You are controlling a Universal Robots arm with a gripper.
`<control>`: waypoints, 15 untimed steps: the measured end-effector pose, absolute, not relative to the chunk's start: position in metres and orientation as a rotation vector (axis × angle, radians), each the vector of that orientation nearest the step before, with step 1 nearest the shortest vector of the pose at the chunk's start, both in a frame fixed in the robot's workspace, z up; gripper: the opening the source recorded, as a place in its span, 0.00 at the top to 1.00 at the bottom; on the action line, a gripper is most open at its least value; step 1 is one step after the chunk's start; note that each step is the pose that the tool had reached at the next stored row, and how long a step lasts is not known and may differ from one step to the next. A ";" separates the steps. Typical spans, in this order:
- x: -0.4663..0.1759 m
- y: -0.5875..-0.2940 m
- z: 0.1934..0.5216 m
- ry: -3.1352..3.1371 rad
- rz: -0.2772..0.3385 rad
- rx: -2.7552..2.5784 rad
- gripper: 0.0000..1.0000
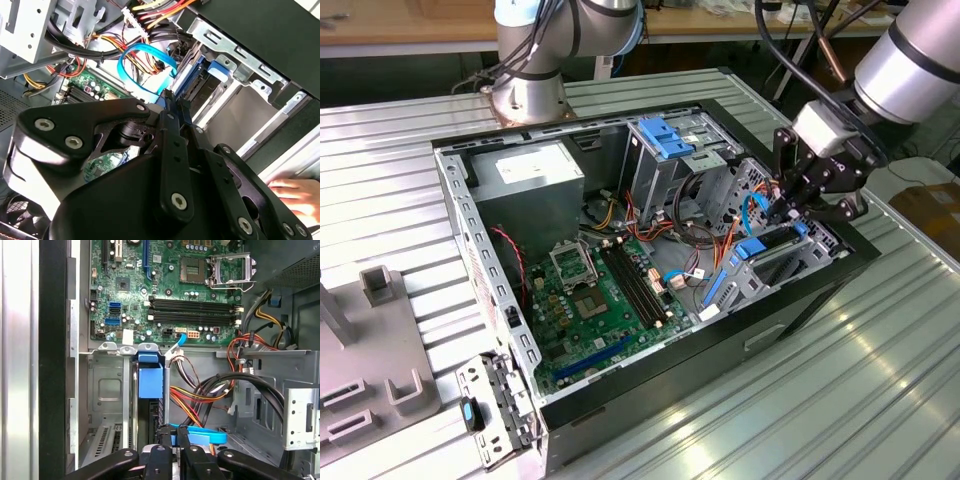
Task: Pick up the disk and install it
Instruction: 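Insert the first disk wire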
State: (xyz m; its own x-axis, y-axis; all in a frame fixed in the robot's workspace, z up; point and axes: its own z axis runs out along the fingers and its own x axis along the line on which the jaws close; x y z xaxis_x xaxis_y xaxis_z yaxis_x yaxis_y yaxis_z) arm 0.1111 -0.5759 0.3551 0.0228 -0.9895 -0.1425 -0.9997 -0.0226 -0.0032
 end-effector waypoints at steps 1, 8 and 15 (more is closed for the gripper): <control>0.111 -0.577 0.355 2.122 0.152 -2.171 0.84; 0.109 -0.584 0.354 2.122 0.152 -2.171 0.84; 0.109 -0.585 0.352 2.122 0.150 -2.172 0.84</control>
